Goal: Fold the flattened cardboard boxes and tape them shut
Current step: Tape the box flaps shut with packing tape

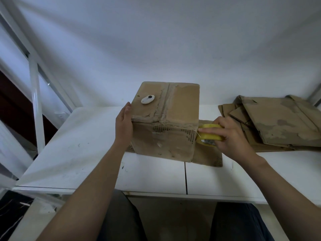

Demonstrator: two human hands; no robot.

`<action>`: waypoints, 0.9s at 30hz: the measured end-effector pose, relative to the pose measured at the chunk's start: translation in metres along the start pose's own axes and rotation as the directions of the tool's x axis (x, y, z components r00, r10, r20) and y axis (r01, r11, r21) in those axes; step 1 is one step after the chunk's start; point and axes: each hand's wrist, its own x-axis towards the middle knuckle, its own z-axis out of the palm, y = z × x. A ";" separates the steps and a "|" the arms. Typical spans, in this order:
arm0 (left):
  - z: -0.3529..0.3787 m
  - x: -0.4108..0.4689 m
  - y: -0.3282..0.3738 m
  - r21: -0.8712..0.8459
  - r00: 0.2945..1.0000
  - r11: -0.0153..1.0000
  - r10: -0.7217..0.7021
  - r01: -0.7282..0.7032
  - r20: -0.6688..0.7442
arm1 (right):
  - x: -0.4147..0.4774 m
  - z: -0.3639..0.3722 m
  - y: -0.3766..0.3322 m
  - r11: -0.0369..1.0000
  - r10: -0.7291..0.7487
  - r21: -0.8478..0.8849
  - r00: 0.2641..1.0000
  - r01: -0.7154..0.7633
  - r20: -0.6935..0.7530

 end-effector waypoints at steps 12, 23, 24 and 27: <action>-0.025 0.008 0.016 0.618 0.969 0.755 -0.094 0.219 -0.229 | 0.004 0.014 -0.038 0.994 0.081 0.069 0.989 -0.090 0.125; 0.071 -0.080 0.020 0.809 0.861 0.392 0.443 -0.438 0.251 | 0.006 0.010 -0.064 0.909 0.115 0.364 0.962 -0.202 0.247; 0.069 -0.078 0.016 0.804 0.840 0.378 0.478 -0.459 0.255 | -0.001 0.010 -0.061 0.892 0.128 0.396 0.962 -0.218 0.240; 0.064 -0.076 0.009 0.768 0.786 0.366 0.555 -0.526 0.274 | -0.014 0.015 -0.059 0.871 0.164 0.430 0.966 -0.236 0.199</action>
